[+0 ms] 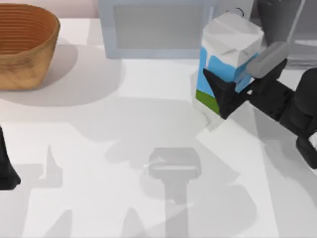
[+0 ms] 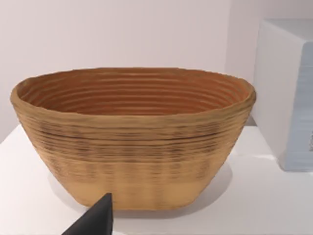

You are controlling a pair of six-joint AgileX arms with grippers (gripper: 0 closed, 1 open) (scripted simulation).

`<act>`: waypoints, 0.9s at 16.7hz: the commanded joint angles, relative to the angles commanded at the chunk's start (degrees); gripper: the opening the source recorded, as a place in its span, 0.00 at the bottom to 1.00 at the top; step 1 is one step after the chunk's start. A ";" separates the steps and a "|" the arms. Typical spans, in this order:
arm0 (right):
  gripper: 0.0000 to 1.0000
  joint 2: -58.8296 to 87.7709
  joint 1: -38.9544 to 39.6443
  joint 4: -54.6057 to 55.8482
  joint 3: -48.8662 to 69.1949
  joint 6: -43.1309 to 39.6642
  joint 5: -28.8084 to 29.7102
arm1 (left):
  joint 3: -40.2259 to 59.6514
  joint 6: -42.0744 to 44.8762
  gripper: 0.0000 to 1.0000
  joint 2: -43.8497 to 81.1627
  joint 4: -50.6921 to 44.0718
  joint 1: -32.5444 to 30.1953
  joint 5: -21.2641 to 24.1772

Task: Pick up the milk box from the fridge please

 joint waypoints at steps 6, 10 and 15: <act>0.00 8.73 2.77 1.54 7.83 0.05 2.41 | 0.00 0.00 1.00 0.00 0.00 0.00 0.00; 0.00 8.88 2.81 1.57 7.96 0.05 2.45 | 0.00 0.00 1.00 0.00 0.00 0.00 0.00; 0.38 8.88 2.81 1.57 7.96 0.05 2.45 | 0.00 0.00 1.00 0.00 0.00 0.00 0.00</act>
